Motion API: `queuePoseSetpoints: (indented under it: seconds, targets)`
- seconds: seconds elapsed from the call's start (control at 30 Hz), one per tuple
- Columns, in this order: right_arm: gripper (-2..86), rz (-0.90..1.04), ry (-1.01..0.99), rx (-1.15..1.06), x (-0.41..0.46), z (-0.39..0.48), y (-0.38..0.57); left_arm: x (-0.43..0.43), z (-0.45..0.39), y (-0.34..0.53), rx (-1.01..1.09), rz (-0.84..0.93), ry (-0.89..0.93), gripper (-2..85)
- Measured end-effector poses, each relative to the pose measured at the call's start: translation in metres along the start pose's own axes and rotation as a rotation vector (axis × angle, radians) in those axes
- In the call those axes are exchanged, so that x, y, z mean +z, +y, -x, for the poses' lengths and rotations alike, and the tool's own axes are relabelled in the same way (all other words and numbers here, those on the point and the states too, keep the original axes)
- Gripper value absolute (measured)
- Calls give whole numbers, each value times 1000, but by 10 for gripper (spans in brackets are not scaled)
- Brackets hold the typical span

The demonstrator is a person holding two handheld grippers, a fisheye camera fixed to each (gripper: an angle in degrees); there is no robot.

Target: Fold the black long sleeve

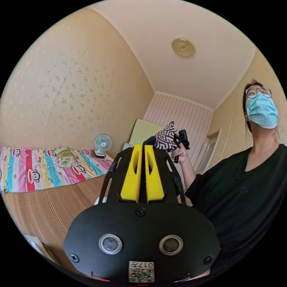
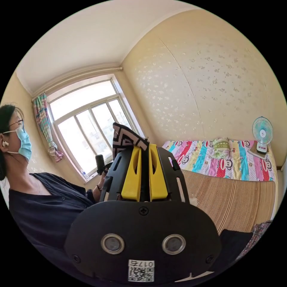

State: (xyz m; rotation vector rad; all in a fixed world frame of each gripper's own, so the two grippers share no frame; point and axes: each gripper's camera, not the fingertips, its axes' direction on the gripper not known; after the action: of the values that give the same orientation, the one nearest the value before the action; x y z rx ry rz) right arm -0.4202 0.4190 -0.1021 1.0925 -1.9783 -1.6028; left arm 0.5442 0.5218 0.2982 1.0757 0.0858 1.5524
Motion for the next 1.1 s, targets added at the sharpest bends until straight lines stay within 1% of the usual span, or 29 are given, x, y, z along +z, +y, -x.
queuePoseSetpoints:
  seconds: [0.03, 0.1, 0.13, 0.2, 0.23, 0.27, 0.3, 0.33, 0.37, 0.4, 0.43, 0.47, 0.5, 0.57, 0.63, 0.67, 0.7, 0.77, 0.8, 0.9, 0.97, 1.03, 1.07, 1.1]
  targets:
    - [34, 19, -23, 10, 0, -6, 0, -12, -8, -10, 42, -16, 29, -10]
    - [32, 93, -181, 13, -2, -28, 2, -28, -24, -28, 126, -18, 67, -10]
    - [32, 107, -228, 3, -3, -31, 2, -39, -37, -40, 187, -22, 97, -10]
    - [28, 152, -472, -100, -5, -38, 3, -57, -53, -55, 282, -76, 157, -9]
    - [27, 158, -544, -143, -5, -39, 3, -69, -59, -63, 321, -127, 194, -9]
    - [24, 149, -669, -230, -6, -41, 3, -74, -59, -68, 323, -148, 197, -9]
    - [20, 126, -738, -273, -4, -49, 4, -81, -51, -76, 270, -169, 154, -8]
    - [19, 118, -752, -262, -2, -56, 3, -82, -31, -84, 137, -147, 61, -8]
    - [14, 119, -746, -154, 9, -78, 1, -82, -16, -86, 35, -121, 6, -8]
    - [11, 140, -706, 72, 26, -113, 2, -82, 22, -83, -215, -56, -87, -9]
    - [9, 157, -679, 207, 36, -133, 5, -83, 58, -71, -451, -4, -120, -9]
    - [7, 185, -630, 413, 51, -166, 17, -85, 70, -65, -505, -2, -110, -10]
    - [5, 205, -616, 448, 60, -184, 26, -88, 82, -55, -533, -4, -111, -10]
    - [4, 212, -662, 516, 71, -201, 41, -91, 81, -46, -547, 39, -191, -10]
    - [3, 129, -761, 510, 69, -205, 50, -93, 67, -47, -509, 117, -293, -10]
    - [3, 85, -788, 496, 65, -205, 54, -92, 64, -49, -497, 133, -306, -10]
    - [3, 72, -759, 496, 62, -206, 56, -91, 56, -54, -455, 153, -296, -10]
    - [4, 98, -680, 494, 61, -206, 58, -89, 42, -67, -367, 175, -234, -10]
    - [4, 123, -651, 493, 63, -205, 59, -87, 31, -78, -286, 190, -179, -10]
    - [5, 129, -640, 414, 65, -190, 61, -91, -4, -102, -79, 170, 5, -10]
    - [5, 126, -635, 348, 66, -176, 62, -101, -22, -113, 26, 119, 124, -10]
    - [7, 143, -632, 281, 70, -161, 64, -121, -35, -125, 135, 5, 291, -10]
    - [8, 156, -626, 235, 72, -149, 66, -126, -35, -127, 137, -30, 326, -10]
    - [10, 166, -618, 187, 75, -137, 68, -138, -31, -130, 118, -112, 395, -10]
